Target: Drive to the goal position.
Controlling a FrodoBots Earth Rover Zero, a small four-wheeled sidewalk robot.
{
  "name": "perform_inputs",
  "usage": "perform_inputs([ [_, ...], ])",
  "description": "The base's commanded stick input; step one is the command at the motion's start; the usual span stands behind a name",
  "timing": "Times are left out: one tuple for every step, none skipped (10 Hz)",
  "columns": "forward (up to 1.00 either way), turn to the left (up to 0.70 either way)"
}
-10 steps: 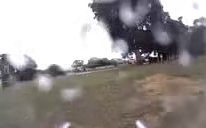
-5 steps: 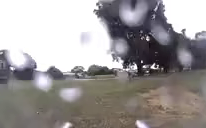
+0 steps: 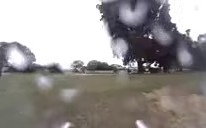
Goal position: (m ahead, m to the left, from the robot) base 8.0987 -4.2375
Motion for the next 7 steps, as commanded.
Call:
perform_inputs([
  [0.99,0.01],
  [0.99,0.01],
  [0.99,0.01],
  [0.99,0.01],
  [0.99,0.01],
  [0.99,0.01],
  [0.99,0.01],
])
